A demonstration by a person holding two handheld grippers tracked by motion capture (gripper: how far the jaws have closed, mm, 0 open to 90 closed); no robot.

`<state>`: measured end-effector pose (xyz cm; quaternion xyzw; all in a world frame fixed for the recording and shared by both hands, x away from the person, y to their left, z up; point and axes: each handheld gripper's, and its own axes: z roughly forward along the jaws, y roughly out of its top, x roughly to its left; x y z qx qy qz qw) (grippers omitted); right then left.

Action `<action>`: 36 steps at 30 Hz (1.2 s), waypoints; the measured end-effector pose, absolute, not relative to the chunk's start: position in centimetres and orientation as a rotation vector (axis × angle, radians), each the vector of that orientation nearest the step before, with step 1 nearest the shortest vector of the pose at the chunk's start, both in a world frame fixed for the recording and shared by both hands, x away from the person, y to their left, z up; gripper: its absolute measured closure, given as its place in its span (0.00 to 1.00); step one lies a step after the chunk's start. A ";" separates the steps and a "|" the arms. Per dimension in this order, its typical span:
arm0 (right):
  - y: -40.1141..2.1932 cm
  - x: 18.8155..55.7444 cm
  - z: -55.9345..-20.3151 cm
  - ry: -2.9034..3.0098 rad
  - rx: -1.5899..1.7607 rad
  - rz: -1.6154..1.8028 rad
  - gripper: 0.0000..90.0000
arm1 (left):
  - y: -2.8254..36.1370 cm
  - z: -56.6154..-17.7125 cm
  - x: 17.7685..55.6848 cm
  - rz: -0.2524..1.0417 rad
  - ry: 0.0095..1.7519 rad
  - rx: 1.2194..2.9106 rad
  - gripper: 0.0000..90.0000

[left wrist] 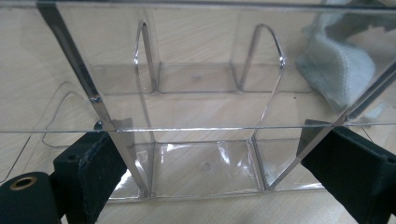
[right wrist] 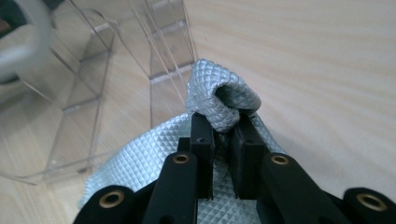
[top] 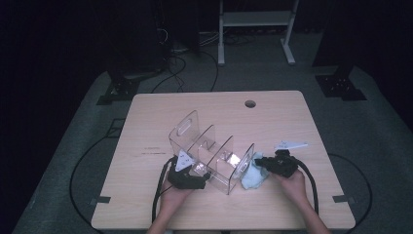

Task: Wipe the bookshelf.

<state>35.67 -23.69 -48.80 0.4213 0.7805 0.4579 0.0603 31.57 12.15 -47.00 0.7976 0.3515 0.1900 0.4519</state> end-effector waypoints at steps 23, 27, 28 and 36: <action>-22.5 33.4 -46.0 2.349 1.099 1.410 0.90 | 12.0 -47.1 31.6 0.476 0.877 1.963 0.09; -22.3 33.8 -48.4 2.399 1.153 1.370 0.90 | 12.0 -47.1 31.6 0.477 0.878 1.962 0.09; -22.2 33.8 -48.6 2.416 1.162 1.348 0.90 | 12.0 -47.1 31.6 0.476 0.876 1.962 0.09; -22.0 33.4 -47.4 2.363 1.128 1.399 0.90 | 12.0 -47.1 31.6 0.475 0.881 1.960 0.09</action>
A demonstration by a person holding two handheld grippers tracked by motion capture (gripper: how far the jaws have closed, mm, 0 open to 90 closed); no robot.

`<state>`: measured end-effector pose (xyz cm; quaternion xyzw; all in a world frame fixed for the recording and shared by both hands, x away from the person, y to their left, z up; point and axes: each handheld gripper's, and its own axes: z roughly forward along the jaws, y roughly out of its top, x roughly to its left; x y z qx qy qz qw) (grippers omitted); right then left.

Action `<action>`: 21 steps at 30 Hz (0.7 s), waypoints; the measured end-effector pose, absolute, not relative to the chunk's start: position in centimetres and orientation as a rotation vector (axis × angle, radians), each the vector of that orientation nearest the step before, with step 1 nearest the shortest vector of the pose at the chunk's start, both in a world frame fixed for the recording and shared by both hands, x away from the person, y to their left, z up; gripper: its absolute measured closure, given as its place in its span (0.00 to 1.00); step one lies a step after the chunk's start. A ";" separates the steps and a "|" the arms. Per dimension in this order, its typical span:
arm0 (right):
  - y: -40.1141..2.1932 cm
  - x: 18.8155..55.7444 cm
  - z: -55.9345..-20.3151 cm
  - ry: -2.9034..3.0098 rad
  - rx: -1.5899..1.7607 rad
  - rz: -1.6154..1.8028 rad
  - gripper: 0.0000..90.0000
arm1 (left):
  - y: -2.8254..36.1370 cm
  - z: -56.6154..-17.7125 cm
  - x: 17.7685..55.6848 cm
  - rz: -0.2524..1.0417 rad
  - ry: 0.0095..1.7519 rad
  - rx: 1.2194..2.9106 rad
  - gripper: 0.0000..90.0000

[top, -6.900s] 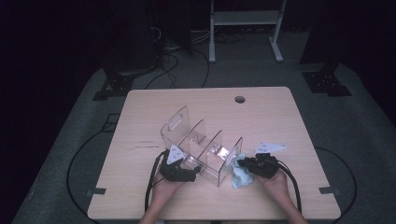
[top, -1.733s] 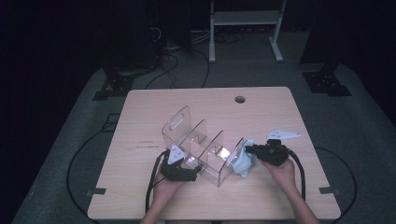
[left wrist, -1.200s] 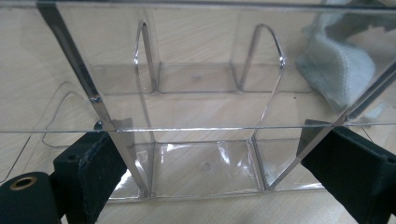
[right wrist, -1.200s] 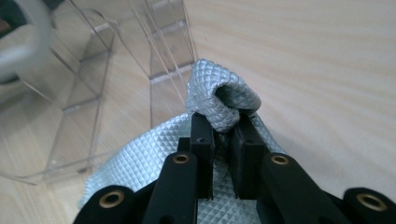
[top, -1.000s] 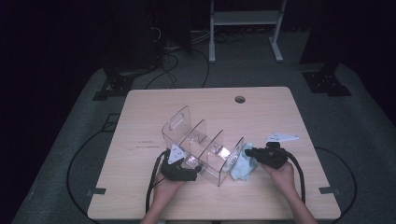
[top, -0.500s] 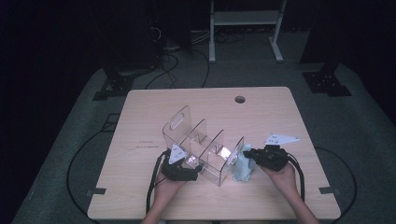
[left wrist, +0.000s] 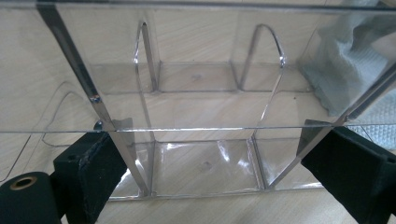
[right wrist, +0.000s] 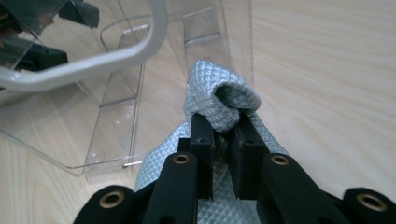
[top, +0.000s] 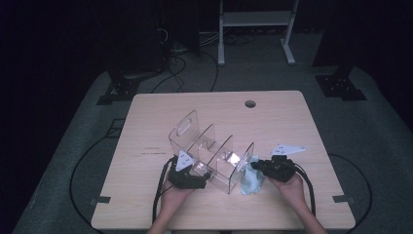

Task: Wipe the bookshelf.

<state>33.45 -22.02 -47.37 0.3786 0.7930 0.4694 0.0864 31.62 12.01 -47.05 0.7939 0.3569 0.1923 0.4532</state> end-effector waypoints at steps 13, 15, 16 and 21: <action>-20.4 32.4 -48.6 2.483 1.091 1.341 0.90 | 11.9 -47.0 31.6 0.472 0.891 1.961 0.09; -19.5 31.3 -48.4 2.545 1.035 1.385 0.90 | 11.9 -47.0 31.7 0.473 0.888 1.965 0.09; -19.5 31.3 -48.4 2.545 1.035 1.385 0.90 | 11.9 -47.0 31.7 0.473 0.888 1.965 0.09; -19.1 30.9 -47.9 2.549 0.986 1.390 0.90 | 12.0 -47.0 31.6 0.473 0.891 1.966 0.09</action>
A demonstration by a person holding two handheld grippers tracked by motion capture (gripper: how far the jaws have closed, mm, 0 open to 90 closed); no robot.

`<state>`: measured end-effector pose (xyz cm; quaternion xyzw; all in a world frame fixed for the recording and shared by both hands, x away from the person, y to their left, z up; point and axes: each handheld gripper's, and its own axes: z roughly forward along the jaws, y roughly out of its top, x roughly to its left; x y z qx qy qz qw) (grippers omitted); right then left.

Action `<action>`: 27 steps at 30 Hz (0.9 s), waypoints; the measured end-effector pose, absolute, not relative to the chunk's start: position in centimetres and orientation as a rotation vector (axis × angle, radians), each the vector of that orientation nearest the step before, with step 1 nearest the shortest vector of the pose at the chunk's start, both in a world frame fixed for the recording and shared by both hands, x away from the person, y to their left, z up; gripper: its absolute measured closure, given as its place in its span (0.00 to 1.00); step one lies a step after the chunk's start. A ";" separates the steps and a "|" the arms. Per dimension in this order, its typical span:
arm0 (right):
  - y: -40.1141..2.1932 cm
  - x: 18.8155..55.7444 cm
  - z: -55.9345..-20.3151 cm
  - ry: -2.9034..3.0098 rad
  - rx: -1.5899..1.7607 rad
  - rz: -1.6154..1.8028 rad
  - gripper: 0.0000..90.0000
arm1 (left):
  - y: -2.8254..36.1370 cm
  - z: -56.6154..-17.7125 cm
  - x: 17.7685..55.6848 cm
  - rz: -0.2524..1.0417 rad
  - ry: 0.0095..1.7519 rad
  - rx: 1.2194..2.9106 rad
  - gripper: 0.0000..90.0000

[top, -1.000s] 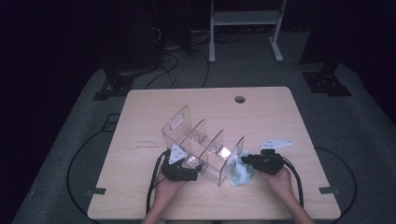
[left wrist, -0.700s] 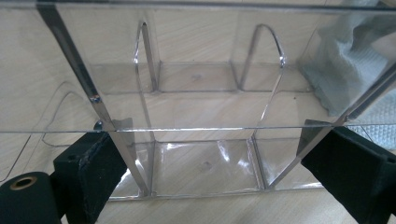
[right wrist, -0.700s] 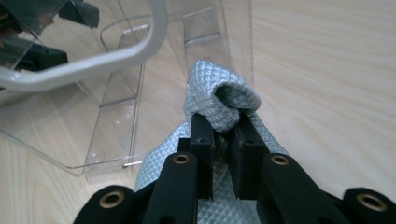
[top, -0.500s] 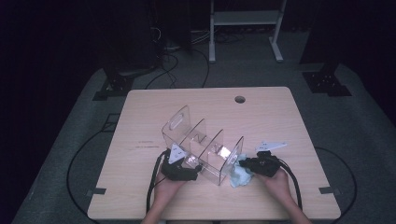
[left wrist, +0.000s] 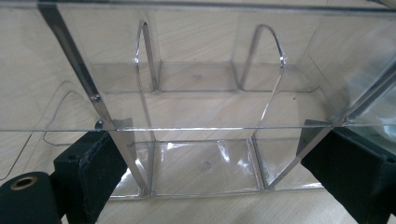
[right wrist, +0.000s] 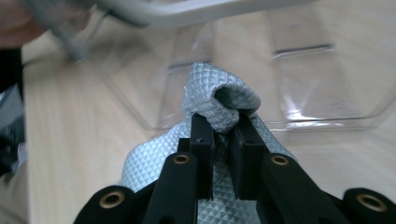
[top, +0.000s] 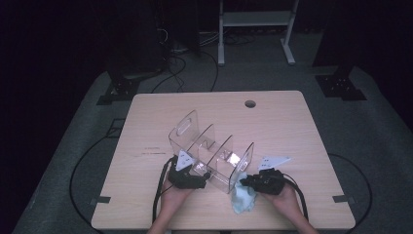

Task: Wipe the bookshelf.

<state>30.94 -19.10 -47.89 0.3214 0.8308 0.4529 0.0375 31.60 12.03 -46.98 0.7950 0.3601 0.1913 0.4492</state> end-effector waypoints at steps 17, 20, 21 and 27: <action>-17.7 29.4 -46.7 2.578 0.835 1.388 0.90 | 11.9 -47.0 31.7 0.479 0.898 1.961 0.09; -18.2 29.8 -47.3 2.564 0.887 1.369 0.90 | 11.8 -47.0 31.7 0.478 0.900 1.960 0.09; -18.0 29.6 -47.5 2.580 0.873 1.350 0.90 | 11.8 -47.0 31.7 0.480 0.899 1.958 0.09; -16.6 28.1 -46.9 2.619 0.772 1.355 0.90 | 11.7 -47.0 31.6 0.472 0.902 1.958 0.09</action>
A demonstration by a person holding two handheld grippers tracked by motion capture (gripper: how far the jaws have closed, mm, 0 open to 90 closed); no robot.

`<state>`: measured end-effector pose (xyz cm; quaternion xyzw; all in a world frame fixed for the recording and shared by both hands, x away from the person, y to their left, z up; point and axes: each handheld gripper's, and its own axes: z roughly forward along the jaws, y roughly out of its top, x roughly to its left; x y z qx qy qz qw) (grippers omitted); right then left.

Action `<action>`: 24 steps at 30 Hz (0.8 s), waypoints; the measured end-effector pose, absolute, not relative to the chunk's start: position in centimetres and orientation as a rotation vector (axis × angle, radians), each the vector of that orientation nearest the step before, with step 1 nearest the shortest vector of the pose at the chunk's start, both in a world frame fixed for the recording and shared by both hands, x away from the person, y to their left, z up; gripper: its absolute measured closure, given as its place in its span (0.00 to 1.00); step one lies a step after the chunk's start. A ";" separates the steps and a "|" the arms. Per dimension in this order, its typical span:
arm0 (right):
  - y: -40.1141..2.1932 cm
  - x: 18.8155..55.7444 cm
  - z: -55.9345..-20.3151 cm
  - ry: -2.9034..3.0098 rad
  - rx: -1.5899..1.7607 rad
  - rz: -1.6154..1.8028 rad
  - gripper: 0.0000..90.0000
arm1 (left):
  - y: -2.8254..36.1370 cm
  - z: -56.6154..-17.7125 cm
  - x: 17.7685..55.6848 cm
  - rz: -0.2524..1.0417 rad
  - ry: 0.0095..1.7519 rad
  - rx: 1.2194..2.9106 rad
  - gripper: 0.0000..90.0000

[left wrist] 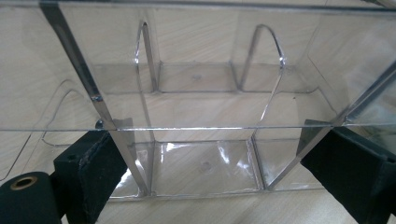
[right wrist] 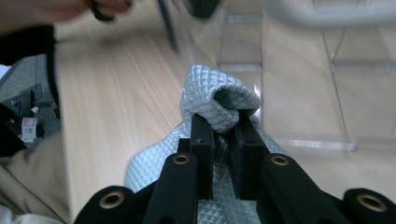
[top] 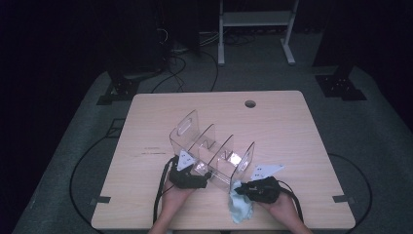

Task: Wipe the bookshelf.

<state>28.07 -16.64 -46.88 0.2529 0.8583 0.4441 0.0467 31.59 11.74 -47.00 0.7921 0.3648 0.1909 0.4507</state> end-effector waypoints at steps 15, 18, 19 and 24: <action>-16.8 28.5 -47.8 2.642 0.814 1.397 0.90 | 11.8 -47.0 31.7 0.479 0.892 1.963 0.09; -16.8 28.6 -47.5 2.646 0.779 1.367 0.90 | 11.8 -46.9 31.7 0.473 0.893 1.969 0.09; -17.1 29.0 -47.6 2.642 0.796 1.354 0.90 | 11.8 -46.9 31.6 0.471 0.895 1.969 0.09; -19.4 31.6 -48.2 2.544 0.941 1.305 0.90 | 11.8 -46.9 31.6 0.475 0.891 1.970 0.09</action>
